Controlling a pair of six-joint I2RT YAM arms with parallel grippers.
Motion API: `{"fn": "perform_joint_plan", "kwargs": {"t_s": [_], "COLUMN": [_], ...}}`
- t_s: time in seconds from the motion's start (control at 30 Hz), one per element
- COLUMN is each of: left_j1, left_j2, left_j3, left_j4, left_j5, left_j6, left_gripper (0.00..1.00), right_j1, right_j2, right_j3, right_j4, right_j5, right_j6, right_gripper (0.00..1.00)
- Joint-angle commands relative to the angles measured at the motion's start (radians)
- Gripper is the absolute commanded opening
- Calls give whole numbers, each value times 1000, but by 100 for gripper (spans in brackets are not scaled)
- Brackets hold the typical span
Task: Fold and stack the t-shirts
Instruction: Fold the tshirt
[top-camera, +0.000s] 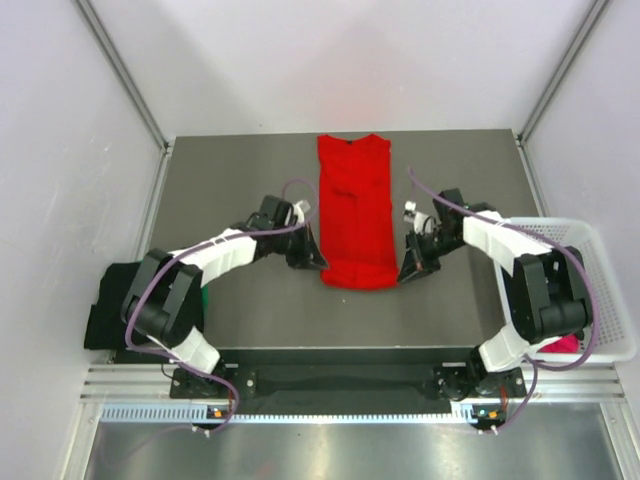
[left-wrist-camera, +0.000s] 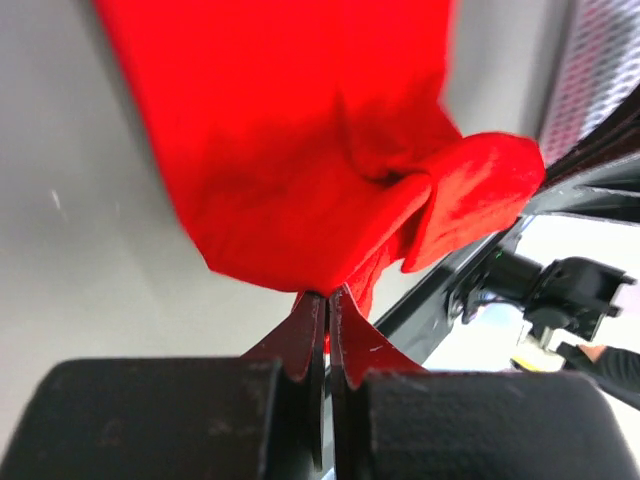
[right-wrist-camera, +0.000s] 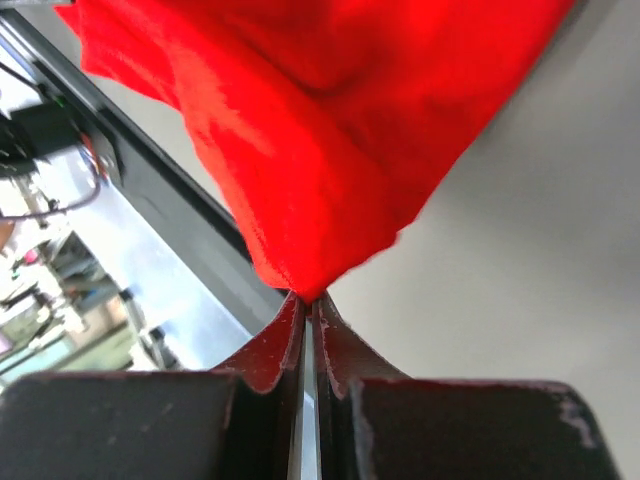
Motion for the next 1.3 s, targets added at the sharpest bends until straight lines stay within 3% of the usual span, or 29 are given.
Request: {"fn": "perform_joint_plan", "kwargs": {"t_s": [0.0, 0.53, 0.93, 0.97, 1.0, 1.23, 1.27], "left_j1": [29, 102, 127, 128, 128, 130, 130], "left_j2": [-33, 295, 400, 414, 421, 492, 489], "left_j3": [99, 510, 601, 616, 625, 762, 781], "left_j4": [-10, -61, -75, -73, -72, -87, -111], "left_j5": [28, -46, -60, -64, -67, -115, -145], "left_j6": [79, 235, 266, 278, 286, 329, 344], "left_gripper": [0, 0, 1, 12, 16, 17, 18], "right_j1": [-45, -89, -89, -88, -89, -97, -97], "right_j2": [-24, 376, 540, 550, 554, 505, 505], "right_j3": [96, 597, 761, 768, 778, 749, 760], "right_j4": [-49, -51, 28, 32, 34, 204, 192], "right_j5": [-46, -59, -31, -28, -29, -22, -14], "right_j6": [-82, -135, -86, -87, -92, -3, -3], "right_gripper": [0, 0, 0, 0, 0, 1, 14]}}
